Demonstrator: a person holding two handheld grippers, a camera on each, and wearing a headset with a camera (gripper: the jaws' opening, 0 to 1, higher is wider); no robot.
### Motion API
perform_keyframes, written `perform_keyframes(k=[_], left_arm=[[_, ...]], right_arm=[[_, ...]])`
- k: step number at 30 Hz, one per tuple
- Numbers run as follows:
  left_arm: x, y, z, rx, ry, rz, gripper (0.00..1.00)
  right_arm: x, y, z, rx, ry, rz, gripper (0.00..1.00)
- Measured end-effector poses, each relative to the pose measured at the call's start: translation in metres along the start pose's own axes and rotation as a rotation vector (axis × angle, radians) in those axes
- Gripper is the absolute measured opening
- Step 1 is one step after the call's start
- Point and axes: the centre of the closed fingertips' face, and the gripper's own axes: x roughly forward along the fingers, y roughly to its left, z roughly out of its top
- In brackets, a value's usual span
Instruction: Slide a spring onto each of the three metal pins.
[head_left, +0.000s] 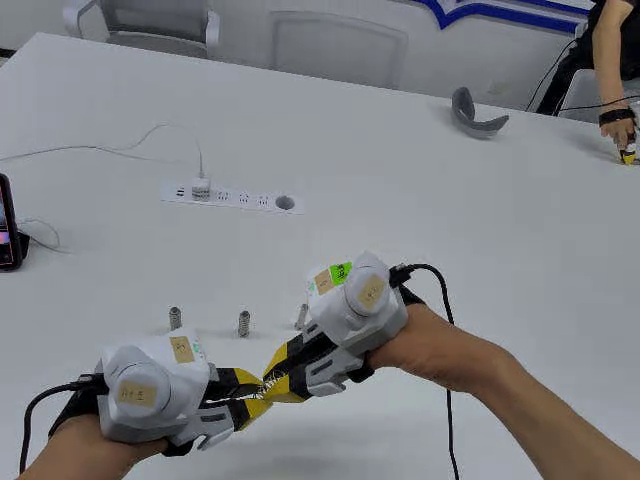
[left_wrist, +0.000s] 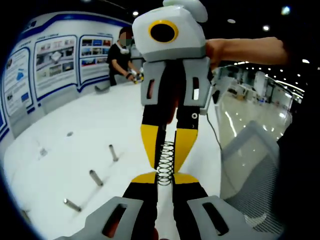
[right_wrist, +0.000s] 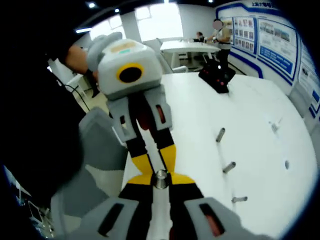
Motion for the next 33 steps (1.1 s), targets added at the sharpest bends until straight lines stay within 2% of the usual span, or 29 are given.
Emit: perform_keyframes(k=[2, 12, 19, 22, 33], left_arm=[[0.000, -0.002, -0.002, 0.025, 0.013, -0.003, 0.09], [0.004, -0.007, -0.005, 0.029, 0.012, -0.017, 0.10], [0.005, -0.005, -0.007, -0.010, 0.000, -0.008, 0.13], [0.002, -0.004, -0.009, -0.047, -0.012, -0.003, 0.16], [-0.011, 0.007, -0.029, -0.125, -0.004, 0.053, 0.23]], right_arm=[[0.000, 0.000, -0.001, -0.006, 0.006, 0.004, 0.13], [0.002, 0.004, -0.007, -0.005, 0.013, 0.014, 0.12], [0.001, 0.003, -0.012, 0.006, 0.012, 0.005, 0.12], [-0.001, 0.001, -0.015, 0.013, 0.008, -0.006, 0.12], [-0.005, -0.007, -0.031, 0.057, 0.018, -0.041, 0.13]])
